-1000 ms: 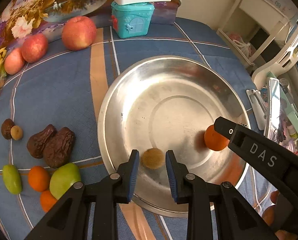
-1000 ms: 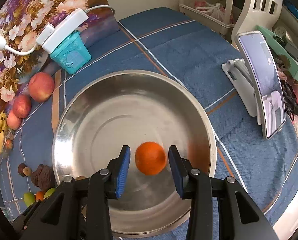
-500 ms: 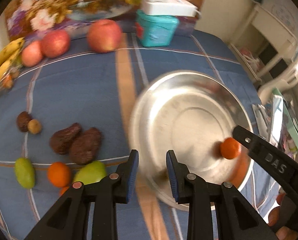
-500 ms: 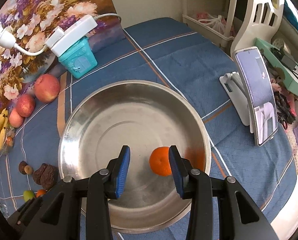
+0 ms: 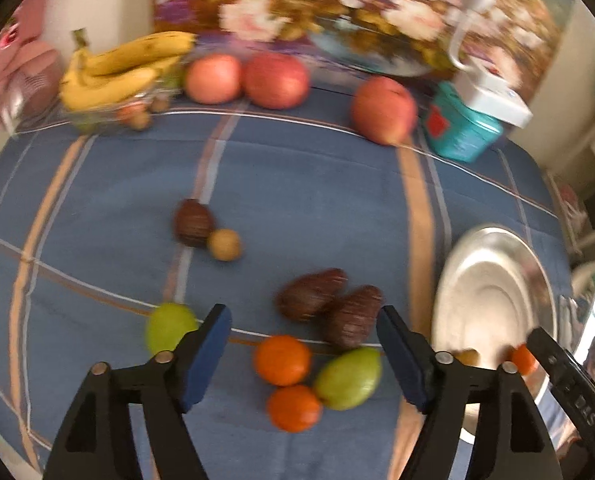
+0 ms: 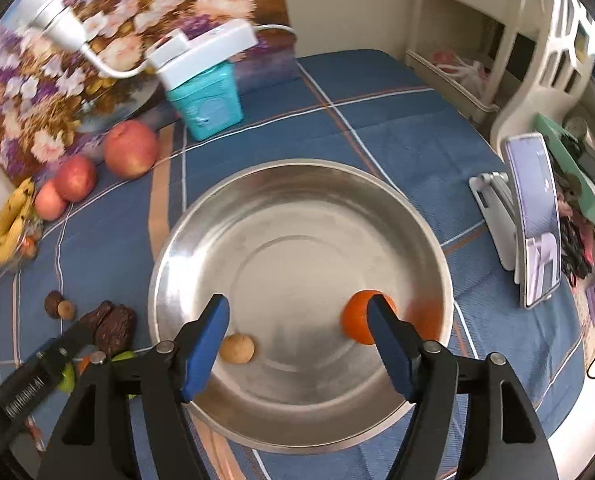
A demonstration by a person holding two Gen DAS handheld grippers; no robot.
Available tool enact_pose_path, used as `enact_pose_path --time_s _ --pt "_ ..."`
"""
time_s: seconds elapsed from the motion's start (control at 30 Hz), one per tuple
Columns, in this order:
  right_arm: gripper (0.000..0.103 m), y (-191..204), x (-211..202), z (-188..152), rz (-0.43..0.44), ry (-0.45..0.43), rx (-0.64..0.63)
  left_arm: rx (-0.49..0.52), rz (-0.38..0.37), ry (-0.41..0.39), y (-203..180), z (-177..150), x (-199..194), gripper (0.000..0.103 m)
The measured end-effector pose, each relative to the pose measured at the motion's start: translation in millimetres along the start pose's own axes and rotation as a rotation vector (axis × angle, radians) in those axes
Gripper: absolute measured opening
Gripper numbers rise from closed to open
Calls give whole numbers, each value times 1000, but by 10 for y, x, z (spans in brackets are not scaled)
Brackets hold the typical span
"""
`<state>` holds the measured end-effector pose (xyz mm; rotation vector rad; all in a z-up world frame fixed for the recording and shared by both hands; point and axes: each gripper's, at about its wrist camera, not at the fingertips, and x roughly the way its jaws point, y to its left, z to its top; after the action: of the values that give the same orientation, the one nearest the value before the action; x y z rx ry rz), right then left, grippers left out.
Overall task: Organize fruits
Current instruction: 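Move both tools back from the plate toward the green fruits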
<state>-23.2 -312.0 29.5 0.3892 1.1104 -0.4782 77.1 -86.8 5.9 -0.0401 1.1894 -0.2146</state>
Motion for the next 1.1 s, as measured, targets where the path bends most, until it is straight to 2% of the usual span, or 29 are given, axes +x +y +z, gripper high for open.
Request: enact_pose_path --time_s 0.03,0.17,0.2,0.27,0.33,0.63,0.8,0.9,1.1 --pt "84 17 -3 -4 4 -2 -6 -16 7 -1 63 -2 -9 87" --pt "84 108 -6 -23 15 -7 -31 -58 31 -11 267 -17 -35 102" --pt "84 125 -3 -28 16 -7 -36 -66 46 -21 324 -11 -52 103" --pt "86 166 -8 -39 24 -11 -46 -75 73 -39 411 6 -79 103" --pt "94 212 -7 -51 32 -14 -52 -80 96 -57 498 15 -116 103" --pt "95 541 -7 -135 76 -38 -118 -128 149 -129 853 8 -264 103" --pt "95 738 -25 -190 127 -46 -136 -156 130 -185 1013 14 -350 103" --pt "95 881 -26 -235 170 -28 -154 -176 103 -198 1079 19 -385 103" --pt "95 1215 -14 -366 241 17 -229 -181 96 -201 1165 5 -430 103"
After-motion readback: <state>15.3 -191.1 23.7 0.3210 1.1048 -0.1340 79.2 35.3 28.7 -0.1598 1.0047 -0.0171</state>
